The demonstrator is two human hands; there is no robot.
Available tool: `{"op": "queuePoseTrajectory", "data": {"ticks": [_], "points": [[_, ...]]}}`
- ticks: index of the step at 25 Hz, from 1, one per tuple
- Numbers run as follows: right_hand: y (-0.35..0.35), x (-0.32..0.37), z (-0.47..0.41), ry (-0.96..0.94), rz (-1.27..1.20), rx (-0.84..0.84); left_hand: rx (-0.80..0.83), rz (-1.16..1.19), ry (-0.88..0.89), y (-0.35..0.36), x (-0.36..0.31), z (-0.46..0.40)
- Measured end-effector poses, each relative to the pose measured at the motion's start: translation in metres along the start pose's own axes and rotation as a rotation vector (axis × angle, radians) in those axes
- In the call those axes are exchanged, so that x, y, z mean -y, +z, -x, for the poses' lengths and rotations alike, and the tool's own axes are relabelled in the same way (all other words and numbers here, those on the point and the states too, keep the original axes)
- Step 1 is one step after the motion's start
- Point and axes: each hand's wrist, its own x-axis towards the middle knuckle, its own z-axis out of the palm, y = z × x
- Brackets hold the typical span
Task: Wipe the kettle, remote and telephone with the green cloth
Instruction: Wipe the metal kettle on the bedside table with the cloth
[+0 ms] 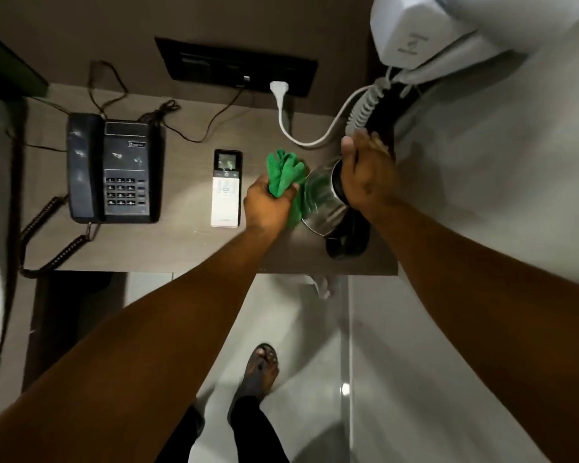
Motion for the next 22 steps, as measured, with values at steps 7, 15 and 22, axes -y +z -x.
{"op": "queuePoseTrajectory", "data": {"ticks": [7,15,22], "points": [[0.015,-0.010,-0.003,-0.051,-0.024,-0.066,0.092,0.539,-0.289,0.048,0.014,-0.025],[0.024,-0.021,-0.004,-0.078,-0.096,-0.161,0.151,0.416,-0.046,0.060,0.056,0.030],[0.022,-0.013,-0.001,-0.087,-0.110,-0.194,0.123,0.455,0.003,0.068,0.037,0.003]]}}
